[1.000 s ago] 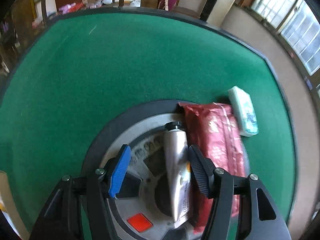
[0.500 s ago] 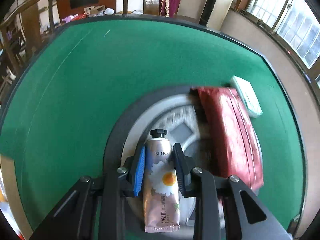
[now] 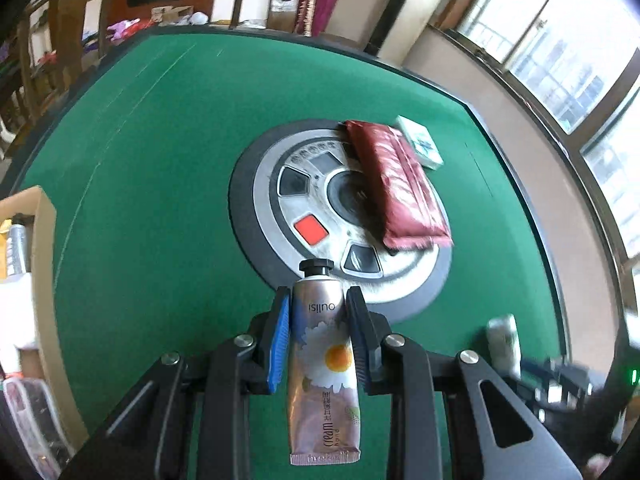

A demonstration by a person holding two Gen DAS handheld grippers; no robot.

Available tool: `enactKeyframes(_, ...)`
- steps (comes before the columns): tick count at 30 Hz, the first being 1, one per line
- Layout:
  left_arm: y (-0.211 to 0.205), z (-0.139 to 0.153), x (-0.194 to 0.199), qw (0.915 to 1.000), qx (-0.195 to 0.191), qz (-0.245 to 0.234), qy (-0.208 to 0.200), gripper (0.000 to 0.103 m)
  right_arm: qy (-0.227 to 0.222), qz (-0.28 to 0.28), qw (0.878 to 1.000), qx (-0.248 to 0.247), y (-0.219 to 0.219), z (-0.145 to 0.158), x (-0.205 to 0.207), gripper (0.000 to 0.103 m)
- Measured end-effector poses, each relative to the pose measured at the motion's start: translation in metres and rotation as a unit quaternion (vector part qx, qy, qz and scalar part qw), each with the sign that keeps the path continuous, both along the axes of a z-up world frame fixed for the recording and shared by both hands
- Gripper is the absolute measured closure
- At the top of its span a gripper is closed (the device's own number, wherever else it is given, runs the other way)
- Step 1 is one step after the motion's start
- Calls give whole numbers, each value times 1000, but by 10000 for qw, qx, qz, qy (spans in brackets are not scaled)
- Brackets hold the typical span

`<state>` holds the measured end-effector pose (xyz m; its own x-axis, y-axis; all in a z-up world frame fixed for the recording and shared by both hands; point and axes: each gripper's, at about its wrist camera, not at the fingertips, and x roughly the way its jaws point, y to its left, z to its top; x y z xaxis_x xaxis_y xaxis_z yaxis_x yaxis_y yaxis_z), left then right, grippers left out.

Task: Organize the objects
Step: 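Carry the cream tube and white bottle to the cardboard tray with both tools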

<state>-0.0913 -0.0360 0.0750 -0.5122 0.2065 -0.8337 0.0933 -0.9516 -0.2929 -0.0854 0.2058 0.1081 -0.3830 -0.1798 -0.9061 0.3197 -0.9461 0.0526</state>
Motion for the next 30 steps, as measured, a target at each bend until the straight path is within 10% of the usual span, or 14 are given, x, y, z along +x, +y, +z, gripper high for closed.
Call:
enactKeyframes(3,3,7,12,9999,46,-130,33,76,45,31,9999,89,-7,-2,-15,48)
enactKeyframes(4,6,10,13,9999,32,-154,54,76,29,25,10000,27,-8,-4,-21,67)
enactKeyframes(30,-54,79,99,9956,-259,-117,888,76,304,367,9939,-994,-103,64,24,66)
